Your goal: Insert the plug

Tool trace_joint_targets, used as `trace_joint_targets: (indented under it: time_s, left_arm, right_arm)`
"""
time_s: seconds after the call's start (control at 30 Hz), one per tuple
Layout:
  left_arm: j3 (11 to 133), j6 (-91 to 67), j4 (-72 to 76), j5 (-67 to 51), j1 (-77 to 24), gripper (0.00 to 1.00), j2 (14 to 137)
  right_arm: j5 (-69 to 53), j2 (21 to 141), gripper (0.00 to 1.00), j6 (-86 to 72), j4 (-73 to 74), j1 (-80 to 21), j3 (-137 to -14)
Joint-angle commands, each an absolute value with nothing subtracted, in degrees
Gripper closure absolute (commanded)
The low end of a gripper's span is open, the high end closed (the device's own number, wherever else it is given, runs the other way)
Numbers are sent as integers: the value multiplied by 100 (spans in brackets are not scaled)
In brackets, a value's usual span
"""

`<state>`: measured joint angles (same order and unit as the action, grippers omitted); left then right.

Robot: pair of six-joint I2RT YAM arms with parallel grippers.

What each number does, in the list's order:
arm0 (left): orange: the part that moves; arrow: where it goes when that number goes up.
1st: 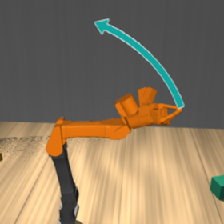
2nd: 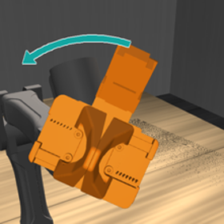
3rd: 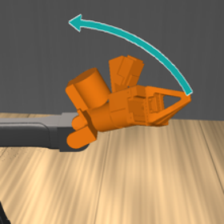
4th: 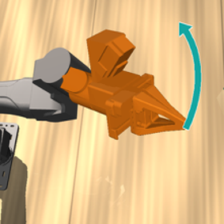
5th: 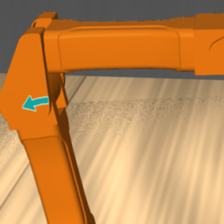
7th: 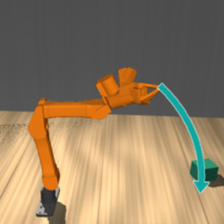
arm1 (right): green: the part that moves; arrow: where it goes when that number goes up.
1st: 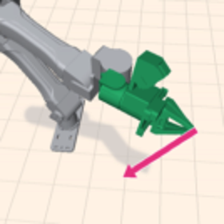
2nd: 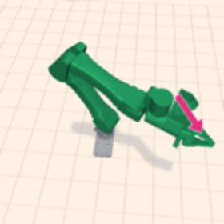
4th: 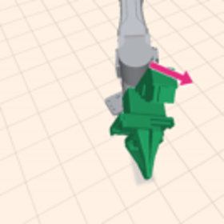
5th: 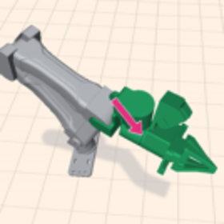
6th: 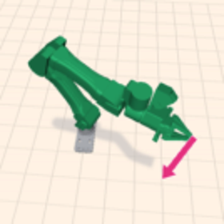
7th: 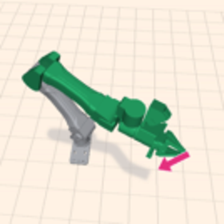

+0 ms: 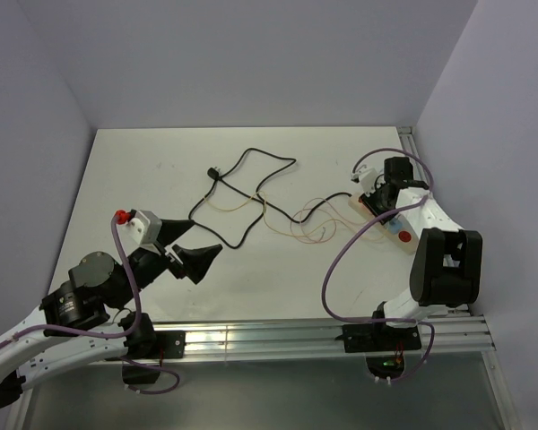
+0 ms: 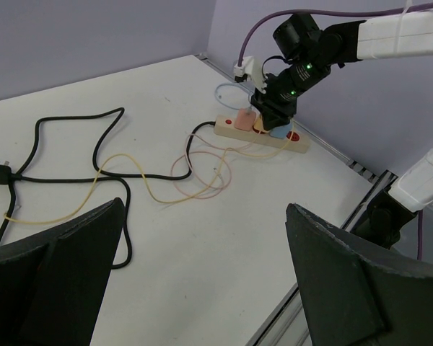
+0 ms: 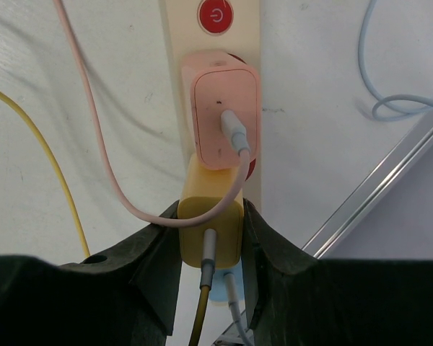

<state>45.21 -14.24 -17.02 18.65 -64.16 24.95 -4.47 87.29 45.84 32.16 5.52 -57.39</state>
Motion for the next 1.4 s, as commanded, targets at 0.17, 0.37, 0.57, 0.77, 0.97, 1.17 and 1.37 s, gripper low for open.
trace_joint_targets:
  time_s: [0.17, 0.37, 0.57, 0.77, 0.97, 1.17, 1.37]
  left_arm:
    - [4517, -1327, -1529, 1784, -6416, 0, 2470]
    - [4500, -1318, -1538, 1846, -6416, 1, 2487]
    - [4491, -1327, -1547, 1872, -6425, 0, 2531]
    - [4465, -1301, -1556, 1933, -6425, 1, 2610]
    - [4456, -1257, -1556, 2013, -6425, 1, 2646]
    - [4456, -1248, -1564, 1969, -6416, 1, 2707]
    - [4430, -1248, -1538, 1969, -6425, 0, 2646]
  right_arm:
    - [-131, 9017, 100, 4447, 3858, 536, -5915]
    - [-62, 9334, 100, 4351, 3675, 536, -5933]
    - [-228, 9826, 100, 4342, 3612, 799, -6117]
    - [-439, 10669, 100, 4473, 3972, 976, -6582]
    - [-44, 10442, 100, 4430, 3648, 1133, -6267]
    - [630, 10616, 100, 4403, 3752, 1003, -6337]
    - [1643, 10730, 100, 4131, 3533, 905, -6248]
